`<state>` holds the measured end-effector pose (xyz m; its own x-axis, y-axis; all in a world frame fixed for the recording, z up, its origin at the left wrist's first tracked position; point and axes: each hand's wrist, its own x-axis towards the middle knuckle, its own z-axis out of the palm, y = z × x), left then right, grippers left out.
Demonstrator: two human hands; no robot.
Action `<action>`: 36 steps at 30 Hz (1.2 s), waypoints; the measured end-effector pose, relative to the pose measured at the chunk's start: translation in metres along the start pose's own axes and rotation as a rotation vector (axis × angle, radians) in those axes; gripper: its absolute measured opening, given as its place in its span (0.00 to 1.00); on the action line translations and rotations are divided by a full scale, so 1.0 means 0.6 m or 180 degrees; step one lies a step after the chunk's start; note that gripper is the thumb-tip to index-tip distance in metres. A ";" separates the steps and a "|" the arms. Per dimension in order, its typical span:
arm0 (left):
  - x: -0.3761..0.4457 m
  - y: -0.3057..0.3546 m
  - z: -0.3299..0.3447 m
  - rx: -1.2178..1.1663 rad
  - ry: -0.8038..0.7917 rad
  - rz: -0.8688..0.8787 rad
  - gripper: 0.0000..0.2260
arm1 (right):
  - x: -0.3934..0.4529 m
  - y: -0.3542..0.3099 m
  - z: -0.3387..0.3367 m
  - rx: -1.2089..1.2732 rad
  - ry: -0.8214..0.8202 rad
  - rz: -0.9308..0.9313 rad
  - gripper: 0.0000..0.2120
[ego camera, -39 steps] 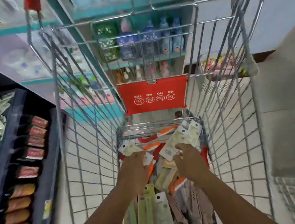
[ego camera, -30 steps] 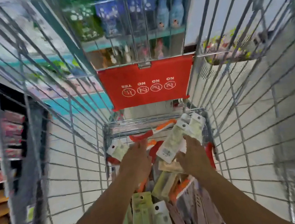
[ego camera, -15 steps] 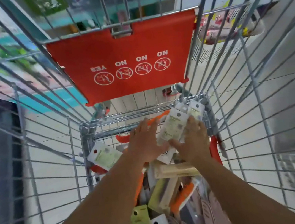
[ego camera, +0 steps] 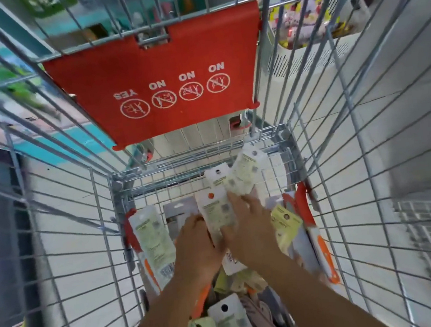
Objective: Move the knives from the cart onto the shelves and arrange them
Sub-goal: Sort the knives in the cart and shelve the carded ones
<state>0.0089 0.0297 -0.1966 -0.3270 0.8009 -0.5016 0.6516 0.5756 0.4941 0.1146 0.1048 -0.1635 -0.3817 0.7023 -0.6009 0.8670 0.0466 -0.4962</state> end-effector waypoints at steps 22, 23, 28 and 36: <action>0.061 0.119 -0.084 -0.0915 0.0298 -0.0300 0.13 | 0.030 0.042 -0.070 0.1283 0.1429 0.0834 0.11; 0.075 0.128 -0.078 -0.0718 0.0254 -0.0217 0.12 | 0.033 0.043 -0.073 0.1267 0.1446 0.0816 0.11; 0.120 0.145 -0.028 0.0479 0.0114 -0.0056 0.10 | 0.047 0.053 -0.073 0.1094 0.1132 0.0890 0.07; 0.127 0.162 -0.067 -0.0178 0.0236 -0.0135 0.11 | 0.049 0.052 -0.086 0.1264 0.1353 0.1109 0.09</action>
<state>0.0195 0.1530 -0.1581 -0.4046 0.7845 -0.4700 0.5975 0.6158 0.5136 0.1471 0.1635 -0.1646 0.1283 0.8510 -0.5092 0.7019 -0.4406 -0.5596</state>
